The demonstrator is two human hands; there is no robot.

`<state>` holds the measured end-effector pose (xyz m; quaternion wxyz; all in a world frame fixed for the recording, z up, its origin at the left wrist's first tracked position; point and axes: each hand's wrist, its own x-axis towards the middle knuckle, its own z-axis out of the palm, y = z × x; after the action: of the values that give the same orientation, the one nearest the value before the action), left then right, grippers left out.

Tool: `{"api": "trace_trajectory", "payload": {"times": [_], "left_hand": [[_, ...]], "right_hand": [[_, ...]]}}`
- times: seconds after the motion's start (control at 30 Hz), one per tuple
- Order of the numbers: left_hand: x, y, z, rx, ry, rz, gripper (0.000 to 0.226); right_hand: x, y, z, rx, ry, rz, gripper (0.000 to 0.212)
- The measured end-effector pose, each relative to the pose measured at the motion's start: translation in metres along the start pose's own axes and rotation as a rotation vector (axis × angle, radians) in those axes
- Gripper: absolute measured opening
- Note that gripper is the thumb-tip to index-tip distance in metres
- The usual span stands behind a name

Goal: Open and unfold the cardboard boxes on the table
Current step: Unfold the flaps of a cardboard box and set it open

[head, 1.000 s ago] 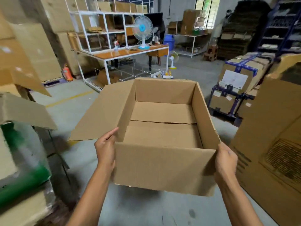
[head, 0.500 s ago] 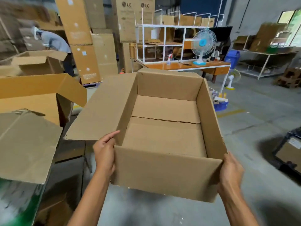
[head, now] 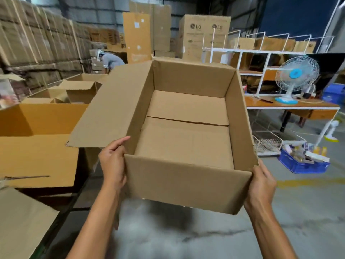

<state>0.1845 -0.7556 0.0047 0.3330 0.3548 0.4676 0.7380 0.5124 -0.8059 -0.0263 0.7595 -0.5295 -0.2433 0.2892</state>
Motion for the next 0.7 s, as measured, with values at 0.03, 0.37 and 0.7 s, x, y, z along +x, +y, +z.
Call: {"api": "trace_trajectory", "payload": {"times": [0.03, 0.37, 0.7], "left_hand": [[0.014, 0.001, 0.004, 0.010, 0.023, 0.018, 0.049], [0.140, 0.009, 0.029, 0.170, 0.242, 0.228, 0.046], [0.217, 0.024, 0.058, 0.232, 0.505, 0.384, 0.039]], "right_hand": [[0.013, 0.004, 0.017, 0.020, -0.030, 0.012, 0.054], [0.135, 0.034, 0.202, 0.167, -0.393, 0.035, 0.046], [0.243, 0.054, 0.386, 0.163, -0.761, 0.119, 0.050]]}}
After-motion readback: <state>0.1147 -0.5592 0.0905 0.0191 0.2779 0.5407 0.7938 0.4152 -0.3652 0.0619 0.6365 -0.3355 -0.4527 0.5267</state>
